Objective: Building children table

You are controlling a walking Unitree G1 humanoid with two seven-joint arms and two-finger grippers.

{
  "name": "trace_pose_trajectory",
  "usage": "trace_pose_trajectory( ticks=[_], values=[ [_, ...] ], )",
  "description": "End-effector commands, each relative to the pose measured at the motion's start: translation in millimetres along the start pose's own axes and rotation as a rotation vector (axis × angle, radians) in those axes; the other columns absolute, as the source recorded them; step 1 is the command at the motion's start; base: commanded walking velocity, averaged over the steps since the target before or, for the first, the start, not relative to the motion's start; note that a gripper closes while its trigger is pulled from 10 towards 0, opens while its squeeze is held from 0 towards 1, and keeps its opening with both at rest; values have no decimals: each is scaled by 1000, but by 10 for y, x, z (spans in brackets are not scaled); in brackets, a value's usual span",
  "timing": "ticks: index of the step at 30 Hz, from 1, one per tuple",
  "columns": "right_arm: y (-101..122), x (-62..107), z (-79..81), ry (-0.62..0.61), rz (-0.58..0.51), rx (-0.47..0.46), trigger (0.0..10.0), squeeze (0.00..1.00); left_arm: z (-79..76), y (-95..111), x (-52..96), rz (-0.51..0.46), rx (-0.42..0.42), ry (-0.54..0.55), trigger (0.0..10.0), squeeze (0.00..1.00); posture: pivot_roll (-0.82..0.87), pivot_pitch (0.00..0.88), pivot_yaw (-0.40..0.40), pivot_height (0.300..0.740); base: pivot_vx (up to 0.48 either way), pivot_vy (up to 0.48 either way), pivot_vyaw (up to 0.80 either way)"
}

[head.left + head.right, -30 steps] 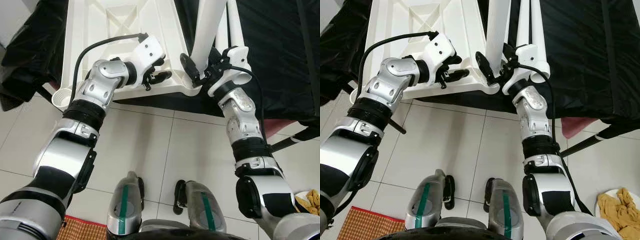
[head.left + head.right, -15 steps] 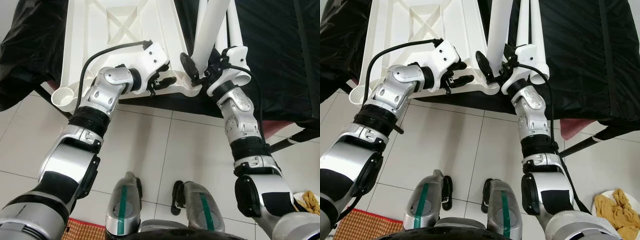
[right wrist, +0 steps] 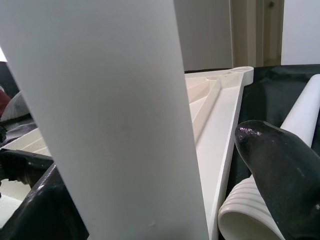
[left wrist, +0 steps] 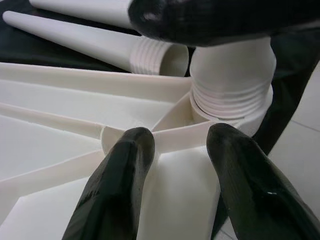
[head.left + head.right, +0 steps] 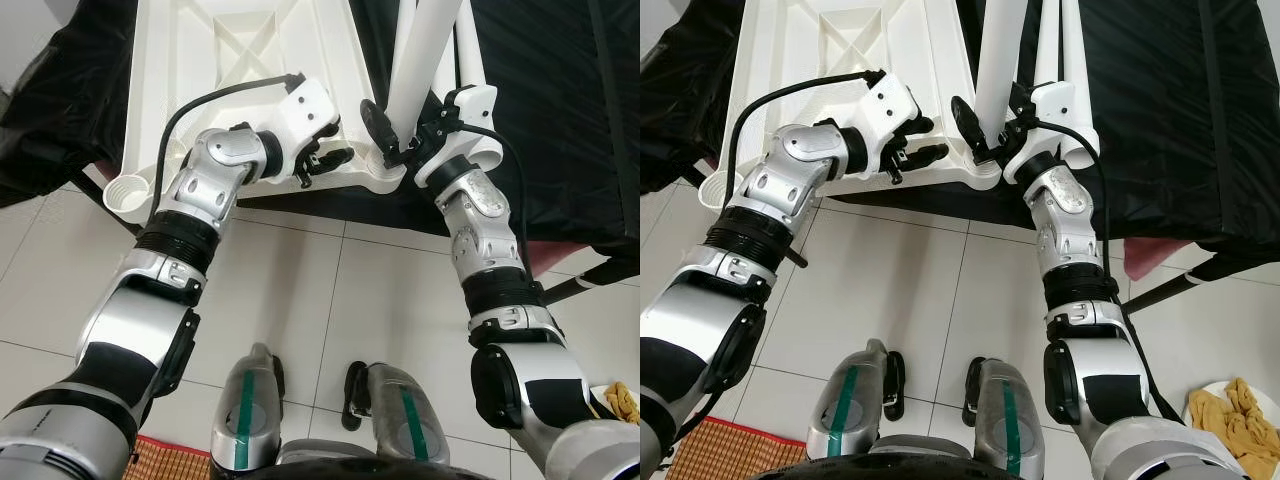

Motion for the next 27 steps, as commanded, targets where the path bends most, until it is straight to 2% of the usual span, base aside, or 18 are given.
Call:
trace_pose_trajectory(
  ticks=[1, 3, 9, 16, 25, 27],
  values=[
    [23, -12, -54, -13, -10, -1, 10000, 0, 39, -79, -2, 22, -20, 63, 10000, 0, -29, 0, 26, 740, 0, 0, 0],
    [23, -8, -71, -16, -10, 1, 10000, 0, -6, -180, -19, 66, -36, 39, 10000, 0, -31, 1, 26, 740, 0, 0, 0],
    [24, -5, -73, -16, -10, 2, 10000, 0, -8, -240, -28, 98, -36, 35, 10000, 0, -32, 0, 26, 740, 0, 0, 0],
    [25, -2, -73, -13, -10, 4, 10000, 0, 89, -369, -7, 173, -42, 89, 10000, 0, -36, 0, 27, 740, 0, 0, 0],
    [29, -6, -69, -6, -11, 5, 10000, 0, 177, -378, -3, 186, -35, 145, 10000, 0, -39, 0, 25, 740, 0, 0, 0],
    [28, -1, -68, -5, -10, 5, 10000, 0, 171, -367, -7, 178, -21, 133, 0, 0, -42, 0, 24, 740, 0, 0, 0]
  ],
)
Point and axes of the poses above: a point about 5 cm out from each wrist's last joint towards the gripper, its own x axis pointing back from the gripper into the wrist, its own y axis along the axis of the wrist's last joint, z = x × y, the point moved 3 cm from there along -x, pointing out of the wrist towards the gripper, and after that the axes turned 15 degrees about x, right-handed, at the moved point
